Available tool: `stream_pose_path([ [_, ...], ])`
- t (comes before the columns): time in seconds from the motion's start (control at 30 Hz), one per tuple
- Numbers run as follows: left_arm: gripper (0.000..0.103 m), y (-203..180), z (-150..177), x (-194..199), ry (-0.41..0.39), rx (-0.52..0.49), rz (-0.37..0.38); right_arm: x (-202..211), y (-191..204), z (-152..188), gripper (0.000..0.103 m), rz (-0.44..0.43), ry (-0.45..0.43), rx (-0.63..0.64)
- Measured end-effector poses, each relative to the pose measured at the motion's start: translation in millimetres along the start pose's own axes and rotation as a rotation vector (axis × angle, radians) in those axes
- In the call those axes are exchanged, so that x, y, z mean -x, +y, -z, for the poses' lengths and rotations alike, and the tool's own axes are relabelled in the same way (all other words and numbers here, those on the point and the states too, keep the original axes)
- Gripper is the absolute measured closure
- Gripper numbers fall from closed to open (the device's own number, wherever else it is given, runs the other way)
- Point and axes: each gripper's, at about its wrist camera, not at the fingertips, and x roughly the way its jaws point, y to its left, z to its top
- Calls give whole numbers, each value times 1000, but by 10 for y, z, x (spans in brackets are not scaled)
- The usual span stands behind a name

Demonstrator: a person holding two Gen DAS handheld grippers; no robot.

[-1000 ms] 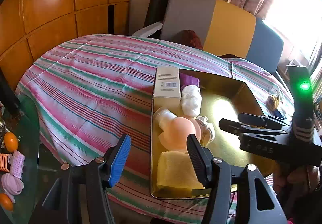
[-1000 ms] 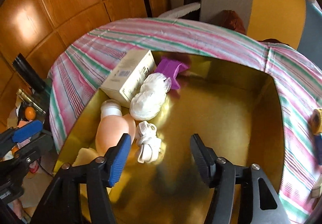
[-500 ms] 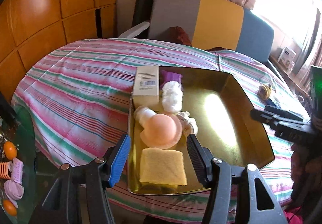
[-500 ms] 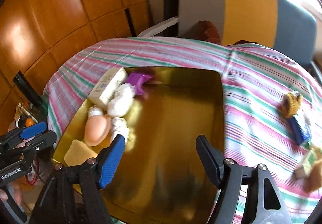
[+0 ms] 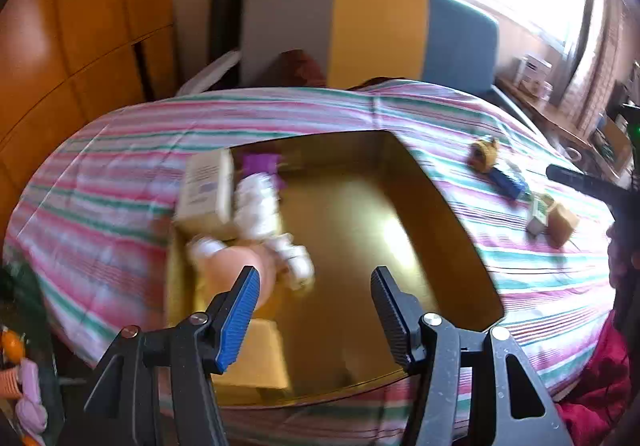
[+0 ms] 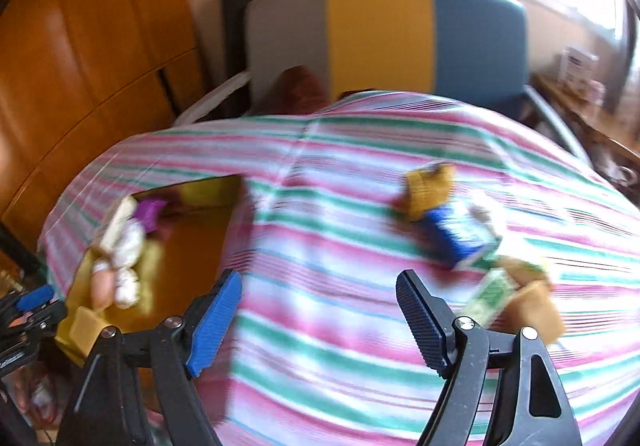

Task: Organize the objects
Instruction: 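Grasp the green tea box with the left tool while the right tool reaches for the yellow sponge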

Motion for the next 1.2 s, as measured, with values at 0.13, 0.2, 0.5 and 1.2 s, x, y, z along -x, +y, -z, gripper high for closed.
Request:
stream_pose_path([
  [0.13, 44, -328, -109, -52, 3, -68, 56, 129, -635, -51, 19, 112, -39, -90],
  [0.2, 44, -563, -169, -87, 7, -110, 95, 151, -975, -48, 18, 159, -53, -158],
  [0.5, 44, -1661, -315, -341, 50, -295, 248, 90, -2238, 330, 20, 259, -41, -551],
  [1.2, 44, -3250, -486, -1617, 199, -525, 333, 37, -2092, 249, 17, 89, 8, -553],
])
